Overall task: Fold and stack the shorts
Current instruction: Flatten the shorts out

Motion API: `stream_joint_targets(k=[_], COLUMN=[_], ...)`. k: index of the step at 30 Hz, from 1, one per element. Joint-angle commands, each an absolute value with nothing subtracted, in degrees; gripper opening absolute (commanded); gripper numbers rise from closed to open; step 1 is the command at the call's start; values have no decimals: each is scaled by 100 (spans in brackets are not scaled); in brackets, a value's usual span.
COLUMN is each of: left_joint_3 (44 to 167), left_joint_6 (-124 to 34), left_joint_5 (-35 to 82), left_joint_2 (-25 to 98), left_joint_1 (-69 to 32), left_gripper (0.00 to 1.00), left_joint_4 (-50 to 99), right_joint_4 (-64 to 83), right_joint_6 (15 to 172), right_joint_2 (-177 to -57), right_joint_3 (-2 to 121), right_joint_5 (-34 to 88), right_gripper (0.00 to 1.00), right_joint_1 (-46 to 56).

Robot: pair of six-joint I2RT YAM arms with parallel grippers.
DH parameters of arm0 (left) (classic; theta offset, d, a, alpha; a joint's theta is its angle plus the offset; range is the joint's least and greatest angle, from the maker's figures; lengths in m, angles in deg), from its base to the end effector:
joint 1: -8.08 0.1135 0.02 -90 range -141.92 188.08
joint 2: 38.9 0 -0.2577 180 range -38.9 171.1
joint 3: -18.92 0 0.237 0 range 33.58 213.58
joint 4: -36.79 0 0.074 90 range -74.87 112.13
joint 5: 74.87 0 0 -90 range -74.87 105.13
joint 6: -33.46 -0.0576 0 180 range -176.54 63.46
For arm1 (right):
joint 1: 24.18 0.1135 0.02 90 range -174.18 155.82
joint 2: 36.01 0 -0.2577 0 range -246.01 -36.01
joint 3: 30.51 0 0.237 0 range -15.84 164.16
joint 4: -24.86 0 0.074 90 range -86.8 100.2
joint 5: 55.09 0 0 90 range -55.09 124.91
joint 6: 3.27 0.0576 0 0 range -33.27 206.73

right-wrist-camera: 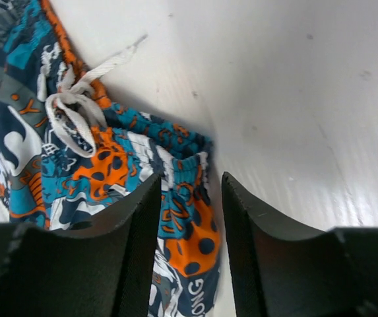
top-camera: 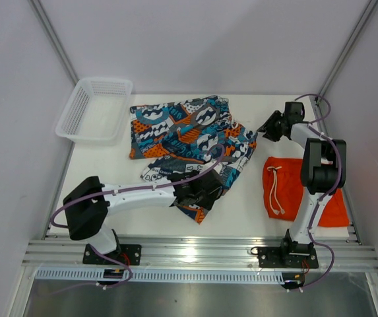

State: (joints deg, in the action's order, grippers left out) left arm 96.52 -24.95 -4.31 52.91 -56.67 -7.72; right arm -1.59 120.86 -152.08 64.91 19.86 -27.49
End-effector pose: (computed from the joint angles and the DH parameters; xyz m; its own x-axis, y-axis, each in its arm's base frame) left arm 0.1558 -0.2853 0.2032 -0.7187 0.3659 -0.5913 0.4727 0.8807 -0.0297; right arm 0.4434 -0.0107 0.1664 -0.6731 0.5817 -0.4568 0.3104 0.7828 0.5394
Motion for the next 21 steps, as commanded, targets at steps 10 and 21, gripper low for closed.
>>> stream_joint_targets(k=[10,21], left_joint_3=[9765,9791], left_joint_6=[-2279,-2332], left_joint_5=[-324,-131], left_joint_2=[5373,5523], left_joint_1=[-5872,-6153], left_gripper=[66,64], left_joint_4=[-1031,-1092], right_joint_4=[501,414], right_joint_6=[12241,12180], right_joint_2=[-15616,-15879], right_joint_3=[6440,6598], right_joint_5=[1417,1671], right_gripper=[38,6], right_joint_1=[-2690,-2532])
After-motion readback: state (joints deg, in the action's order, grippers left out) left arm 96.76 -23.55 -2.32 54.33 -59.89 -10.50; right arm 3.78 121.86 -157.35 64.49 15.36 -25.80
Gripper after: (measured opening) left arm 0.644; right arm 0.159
